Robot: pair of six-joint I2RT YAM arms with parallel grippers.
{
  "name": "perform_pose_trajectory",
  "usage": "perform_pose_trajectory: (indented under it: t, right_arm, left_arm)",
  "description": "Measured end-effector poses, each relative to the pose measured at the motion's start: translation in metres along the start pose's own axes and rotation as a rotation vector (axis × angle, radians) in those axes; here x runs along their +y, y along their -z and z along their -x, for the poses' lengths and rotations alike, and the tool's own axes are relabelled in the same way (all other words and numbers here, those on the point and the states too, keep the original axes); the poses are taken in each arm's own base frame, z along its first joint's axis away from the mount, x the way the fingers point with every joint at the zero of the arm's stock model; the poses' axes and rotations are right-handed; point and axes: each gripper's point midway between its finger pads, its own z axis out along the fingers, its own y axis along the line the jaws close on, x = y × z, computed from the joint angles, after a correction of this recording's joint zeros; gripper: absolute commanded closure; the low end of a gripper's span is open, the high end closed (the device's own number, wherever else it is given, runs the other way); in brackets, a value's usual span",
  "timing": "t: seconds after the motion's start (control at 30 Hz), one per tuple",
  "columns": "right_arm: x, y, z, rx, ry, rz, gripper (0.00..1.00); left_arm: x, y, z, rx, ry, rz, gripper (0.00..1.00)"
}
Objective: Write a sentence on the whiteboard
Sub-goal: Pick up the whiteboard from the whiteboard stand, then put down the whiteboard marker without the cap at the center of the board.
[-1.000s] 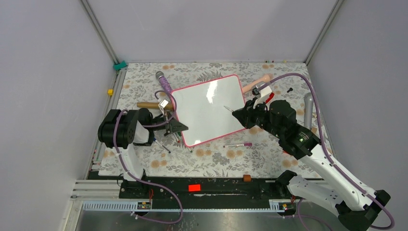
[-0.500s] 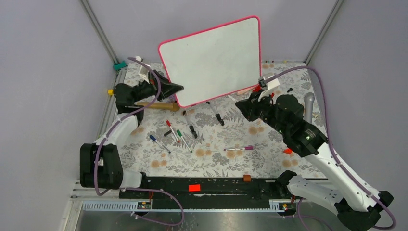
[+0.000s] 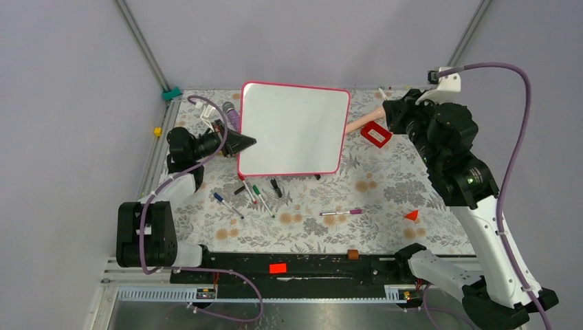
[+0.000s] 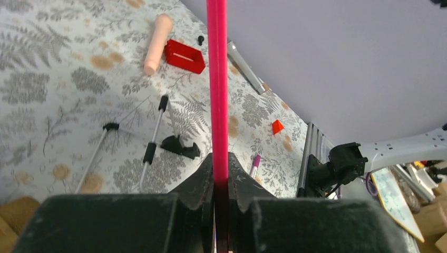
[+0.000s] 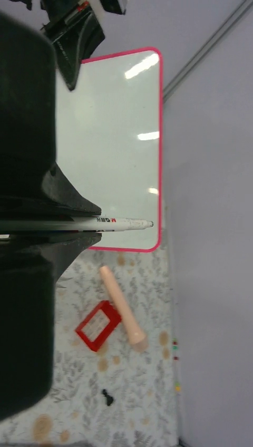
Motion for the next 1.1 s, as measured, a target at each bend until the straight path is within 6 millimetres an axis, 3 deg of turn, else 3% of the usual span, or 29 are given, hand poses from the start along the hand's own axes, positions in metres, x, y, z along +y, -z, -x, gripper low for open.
perform_pose_trajectory:
  t: [0.1,0.17,0.2,0.23,0.33,0.4,0.47,0.6,0.63,0.7,0.73,0.83,0.93,1.0,1.1]
  right_arm:
    - [-0.002,0.002,-0.044,0.133,-0.032,0.027,1.0]
    - [0.004,0.008,-0.094,0.271,-0.065,0.089,1.0]
    - [0.008,0.019,-0.145,0.415,-0.103,0.141,1.0]
    - [0.008,0.021,-0.152,0.438,-0.109,0.147,1.0]
    - [0.017,0.038,-0.238,0.672,-0.221,0.227,1.0]
    - [0.019,0.05,-0.281,0.8,-0.3,0.243,1.0]
    - [0.024,0.05,-0.307,0.874,-0.373,0.256,1.0]
    - [0.044,0.022,-0.328,0.921,-0.483,0.325,0.93]
    - [0.047,0.014,-0.334,0.927,-0.5,0.336,0.79]
    - [0.049,0.004,-0.347,0.948,-0.523,0.34,0.13]
    - [0.049,0.0,-0.353,0.96,-0.54,0.336,0.02]
    - [0.042,-0.008,-0.365,0.976,-0.55,0.31,0.01]
    - [0.026,-0.017,-0.362,0.937,-0.524,0.265,0.0]
    - [0.013,-0.026,-0.351,0.891,-0.504,0.235,0.01]
    - [-0.006,-0.051,-0.313,0.772,-0.491,0.223,0.0]
  left_arm:
    - [0.01,0.007,-0.02,-0.006,0.056,0.04,1.0]
    - [0.015,0.01,-0.025,-0.02,0.071,0.06,1.0]
    - [0.017,0.011,-0.025,-0.03,0.075,0.067,1.0]
    - [0.018,0.012,-0.024,-0.042,0.072,0.07,1.0]
    - [0.02,0.013,-0.014,-0.081,0.048,0.078,1.0]
    - [0.019,0.014,-0.005,-0.109,0.021,0.078,1.0]
    - [0.018,0.014,0.001,-0.126,0.006,0.076,1.0]
    - [0.015,0.014,0.009,-0.141,-0.009,0.068,1.0]
    - [0.014,0.014,0.01,-0.143,-0.009,0.066,1.0]
    - [0.014,0.014,0.01,-0.144,-0.009,0.064,1.0]
    - [0.014,0.014,0.01,-0.144,-0.007,0.064,1.0]
    - [0.013,0.014,0.011,-0.144,-0.003,0.061,1.0]
    - [0.011,0.014,0.011,-0.145,-0.01,0.055,1.0]
    - [0.011,0.014,0.011,-0.144,-0.012,0.051,1.0]
    - [0.009,0.014,0.011,-0.14,-0.011,0.046,1.0]
